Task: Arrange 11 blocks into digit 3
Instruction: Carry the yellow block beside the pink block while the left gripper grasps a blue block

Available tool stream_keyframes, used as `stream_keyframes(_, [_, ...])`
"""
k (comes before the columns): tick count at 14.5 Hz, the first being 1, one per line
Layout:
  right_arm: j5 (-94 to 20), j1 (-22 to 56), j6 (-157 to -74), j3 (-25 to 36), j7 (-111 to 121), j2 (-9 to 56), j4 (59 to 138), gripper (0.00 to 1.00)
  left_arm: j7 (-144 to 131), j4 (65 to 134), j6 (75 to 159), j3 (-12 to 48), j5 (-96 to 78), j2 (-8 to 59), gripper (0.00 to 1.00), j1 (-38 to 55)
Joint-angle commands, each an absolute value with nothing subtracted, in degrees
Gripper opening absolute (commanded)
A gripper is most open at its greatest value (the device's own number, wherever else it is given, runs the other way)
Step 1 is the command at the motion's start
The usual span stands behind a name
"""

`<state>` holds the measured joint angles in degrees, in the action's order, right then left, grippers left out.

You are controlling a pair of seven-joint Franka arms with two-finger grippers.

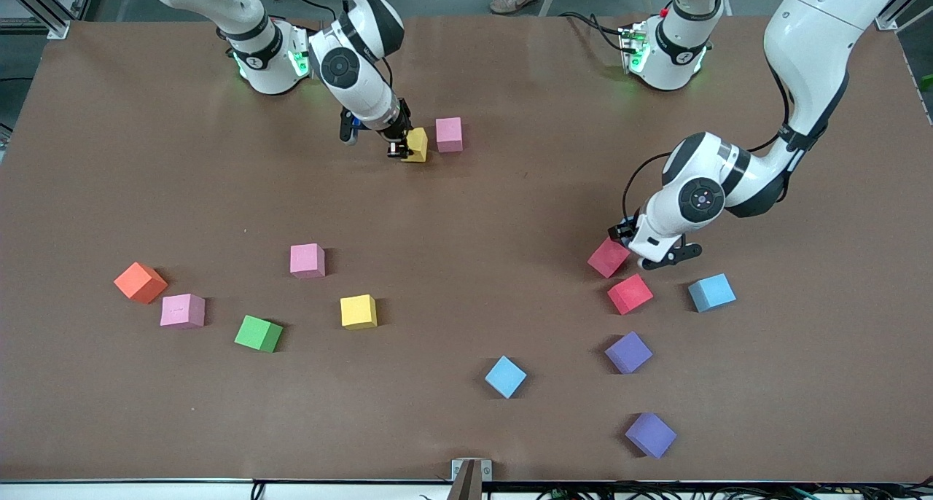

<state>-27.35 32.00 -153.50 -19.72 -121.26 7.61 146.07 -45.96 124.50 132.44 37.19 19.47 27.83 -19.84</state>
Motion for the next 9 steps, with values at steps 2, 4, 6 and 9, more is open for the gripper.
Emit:
stream_keyframes(2, [-29.44,32.61,-155.82,-20.04,-121.47,7.29,147.74,0.00,-46.49,124.98,132.89,37.88,19.51,27.07,0.32,-21.27])
stream_keyframes(4, [-29.44,33.22,-156.36,-20.04,-121.55,7.65,147.74,0.00,-48.94,124.72,131.67,37.97,19.51,26.54,0.27,-21.45])
stream_keyframes(6, [-29.44,33.31,-156.36,-20.13,-121.73,7.82,147.57,0.00,-53.85,123.84,130.43,38.23,19.51,26.37,0.22,-21.45])
stream_keyframes(9, [-29.53,35.15,-156.53,-20.13,-121.73,8.61,147.22,0.00,-62.98,122.17,130.08,40.33,18.29,26.37,0.19,-21.45])
